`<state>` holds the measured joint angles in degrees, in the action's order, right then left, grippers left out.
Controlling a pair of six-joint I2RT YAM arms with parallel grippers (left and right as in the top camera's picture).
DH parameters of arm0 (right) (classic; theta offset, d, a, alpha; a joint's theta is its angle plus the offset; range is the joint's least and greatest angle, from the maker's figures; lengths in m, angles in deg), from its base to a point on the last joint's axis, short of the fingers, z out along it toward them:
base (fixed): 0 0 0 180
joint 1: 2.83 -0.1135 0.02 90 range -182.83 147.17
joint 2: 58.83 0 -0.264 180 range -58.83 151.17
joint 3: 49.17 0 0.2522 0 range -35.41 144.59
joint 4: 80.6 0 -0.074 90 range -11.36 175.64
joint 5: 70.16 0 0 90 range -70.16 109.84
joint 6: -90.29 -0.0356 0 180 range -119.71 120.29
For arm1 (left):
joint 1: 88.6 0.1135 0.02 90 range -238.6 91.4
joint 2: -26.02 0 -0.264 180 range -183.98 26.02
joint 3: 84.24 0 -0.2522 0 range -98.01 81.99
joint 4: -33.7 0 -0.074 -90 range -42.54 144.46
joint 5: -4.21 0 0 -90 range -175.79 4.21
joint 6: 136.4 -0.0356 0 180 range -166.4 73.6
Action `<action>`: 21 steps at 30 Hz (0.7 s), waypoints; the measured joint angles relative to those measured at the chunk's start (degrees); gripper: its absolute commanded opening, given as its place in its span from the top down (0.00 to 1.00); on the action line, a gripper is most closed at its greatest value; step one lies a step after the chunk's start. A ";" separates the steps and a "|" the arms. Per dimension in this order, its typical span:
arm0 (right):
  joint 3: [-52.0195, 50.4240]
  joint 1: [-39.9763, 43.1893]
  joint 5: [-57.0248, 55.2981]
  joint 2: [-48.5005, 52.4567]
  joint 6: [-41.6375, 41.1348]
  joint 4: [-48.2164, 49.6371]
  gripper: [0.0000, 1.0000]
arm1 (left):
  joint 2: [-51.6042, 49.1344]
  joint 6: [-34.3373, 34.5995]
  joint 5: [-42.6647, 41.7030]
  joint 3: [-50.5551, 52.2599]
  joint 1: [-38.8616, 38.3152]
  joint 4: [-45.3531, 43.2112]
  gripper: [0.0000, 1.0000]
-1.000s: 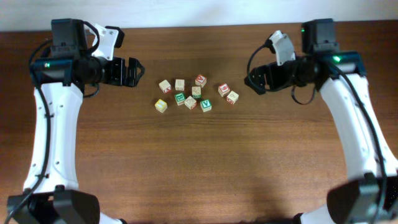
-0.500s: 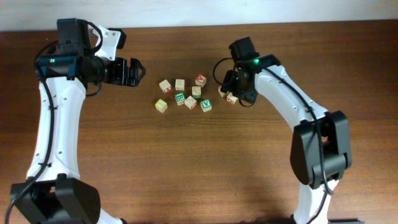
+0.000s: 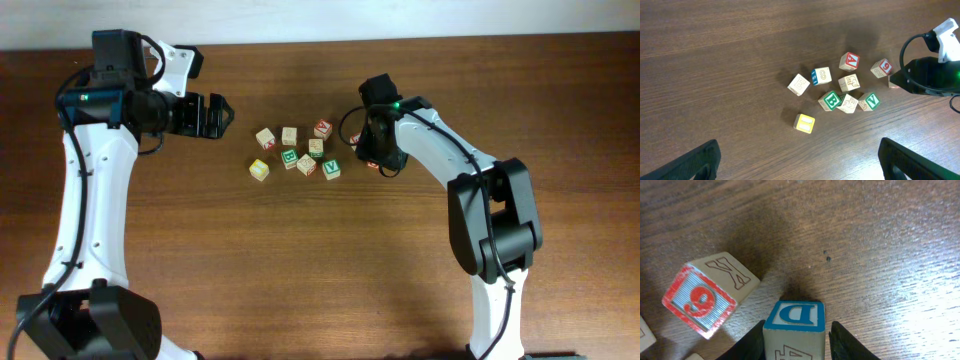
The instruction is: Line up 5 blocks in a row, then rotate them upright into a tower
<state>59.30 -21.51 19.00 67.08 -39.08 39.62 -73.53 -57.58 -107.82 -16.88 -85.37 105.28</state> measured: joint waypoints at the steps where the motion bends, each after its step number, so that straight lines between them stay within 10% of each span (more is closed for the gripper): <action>1: 0.00 0.00 0.02 0.00 0.42 0.00 0.64 | 0.00 0.00 0.00 0.00 0.00 -0.02 0.01; 6: 0.28 0.00 0.42 0.02 2.84 -0.48 0.79 | 0.00 0.00 0.00 0.00 0.00 0.00 0.01; 21: 6.12 -3.54 6.58 -12.11 19.63 -26.99 0.80 | -0.02 0.00 0.02 -0.04 0.00 -0.07 0.01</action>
<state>65.42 -25.05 25.58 54.97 -19.45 12.63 -73.55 -57.58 -107.79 -16.92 -85.37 105.22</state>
